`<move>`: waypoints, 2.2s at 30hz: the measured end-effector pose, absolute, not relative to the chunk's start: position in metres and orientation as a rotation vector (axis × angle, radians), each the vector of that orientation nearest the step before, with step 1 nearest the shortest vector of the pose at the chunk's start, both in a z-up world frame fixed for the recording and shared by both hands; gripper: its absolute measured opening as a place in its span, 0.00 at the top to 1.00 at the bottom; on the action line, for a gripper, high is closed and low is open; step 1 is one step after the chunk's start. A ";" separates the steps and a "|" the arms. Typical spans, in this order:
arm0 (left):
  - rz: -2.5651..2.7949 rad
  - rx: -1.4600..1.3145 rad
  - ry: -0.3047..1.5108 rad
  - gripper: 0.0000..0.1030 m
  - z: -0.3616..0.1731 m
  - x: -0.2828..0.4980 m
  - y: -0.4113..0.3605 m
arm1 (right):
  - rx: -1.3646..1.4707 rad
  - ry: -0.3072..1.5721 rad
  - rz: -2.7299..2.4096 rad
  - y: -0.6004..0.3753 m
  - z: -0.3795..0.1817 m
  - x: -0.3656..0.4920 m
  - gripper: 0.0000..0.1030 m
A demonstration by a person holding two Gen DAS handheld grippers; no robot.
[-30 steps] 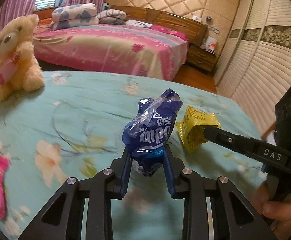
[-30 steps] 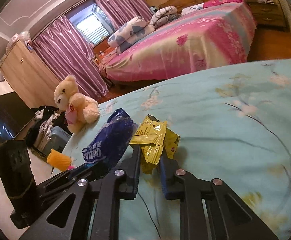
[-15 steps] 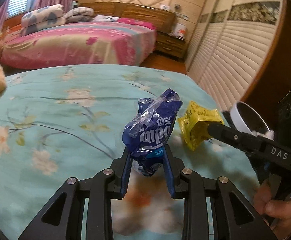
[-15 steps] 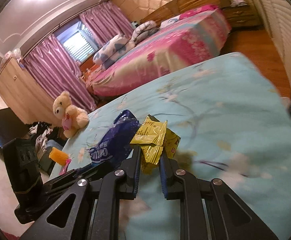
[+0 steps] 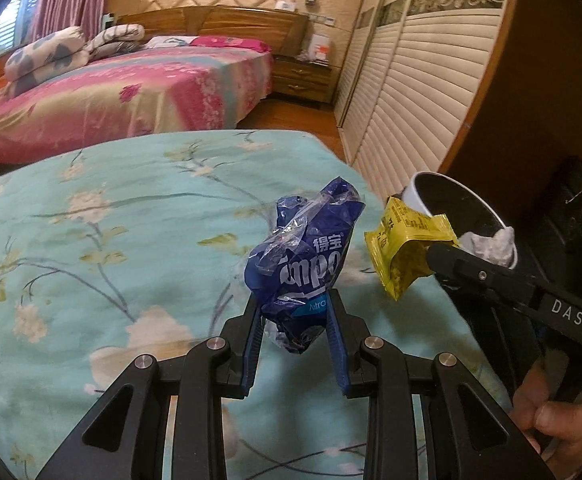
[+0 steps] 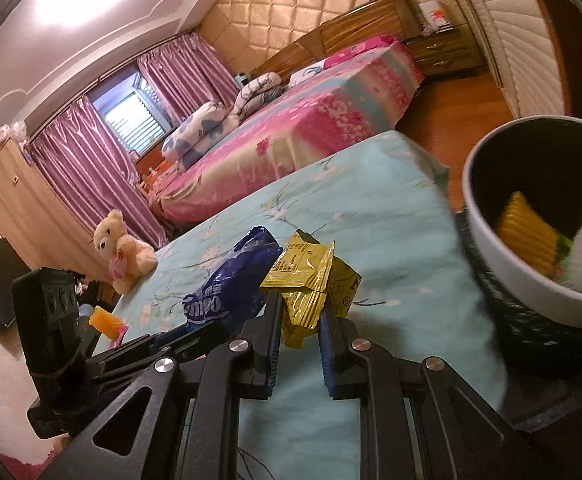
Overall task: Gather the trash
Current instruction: 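Carry the blue bag with left tool while right tool carries the yellow packet toward the bin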
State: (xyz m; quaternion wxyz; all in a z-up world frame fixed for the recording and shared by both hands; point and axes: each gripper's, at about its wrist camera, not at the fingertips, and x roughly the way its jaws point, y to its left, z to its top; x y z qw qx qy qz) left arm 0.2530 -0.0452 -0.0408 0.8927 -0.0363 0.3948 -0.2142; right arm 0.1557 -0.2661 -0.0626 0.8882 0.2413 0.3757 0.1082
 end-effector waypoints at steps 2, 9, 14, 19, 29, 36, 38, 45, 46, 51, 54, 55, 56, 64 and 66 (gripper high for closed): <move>-0.455 -0.066 0.814 0.72 -0.038 0.251 -0.051 | 0.504 0.772 0.213 -0.274 -0.061 0.151 0.83; -0.477 -0.052 0.810 0.72 -0.037 0.249 -0.070 | 0.513 0.758 0.188 -0.287 -0.059 0.142 0.83; -0.483 -0.048 0.810 0.72 -0.036 0.249 -0.076 | 0.517 0.750 0.175 -0.295 -0.058 0.136 0.83; -0.490 -0.041 0.810 0.72 -0.035 0.248 -0.082 | 0.529 0.743 0.160 -0.300 -0.058 0.130 0.83; -0.504 -0.025 0.809 0.72 -0.036 0.245 -0.092 | 0.533 0.745 0.158 -0.305 -0.057 0.122 0.83; -0.461 -0.012 0.828 0.72 -0.045 0.242 -0.083 | 0.515 0.779 0.159 -0.298 -0.068 0.124 0.83; -0.436 -0.025 0.843 0.72 -0.049 0.242 -0.074 | 0.508 0.793 0.158 -0.295 -0.073 0.126 0.79; -0.389 -0.068 0.880 0.71 -0.059 0.242 -0.064 | 0.532 0.807 0.107 -0.301 -0.084 0.127 0.33; -0.383 -0.063 0.877 0.68 -0.059 0.241 -0.066 | 0.522 0.808 0.101 -0.301 -0.084 0.127 0.33; -0.377 -0.026 0.864 0.48 -0.059 0.237 -0.072 | 0.471 0.809 0.074 -0.297 -0.083 0.124 0.33; -0.367 0.001 0.838 0.44 -0.057 0.237 -0.071 | 0.454 0.815 0.062 -0.298 -0.083 0.125 0.33; -0.368 0.011 0.836 0.41 -0.056 0.239 -0.073 | 0.449 0.819 0.057 -0.298 -0.084 0.126 0.33; -0.375 0.016 0.834 0.41 -0.057 0.240 -0.072 | 0.446 0.824 0.053 -0.298 -0.085 0.127 0.33; -0.426 0.022 0.854 0.59 -0.066 0.256 -0.079 | 0.431 0.856 0.051 -0.291 -0.090 0.137 0.65; -0.428 0.013 0.849 0.60 -0.065 0.256 -0.077 | 0.412 0.846 0.048 -0.286 -0.086 0.138 0.72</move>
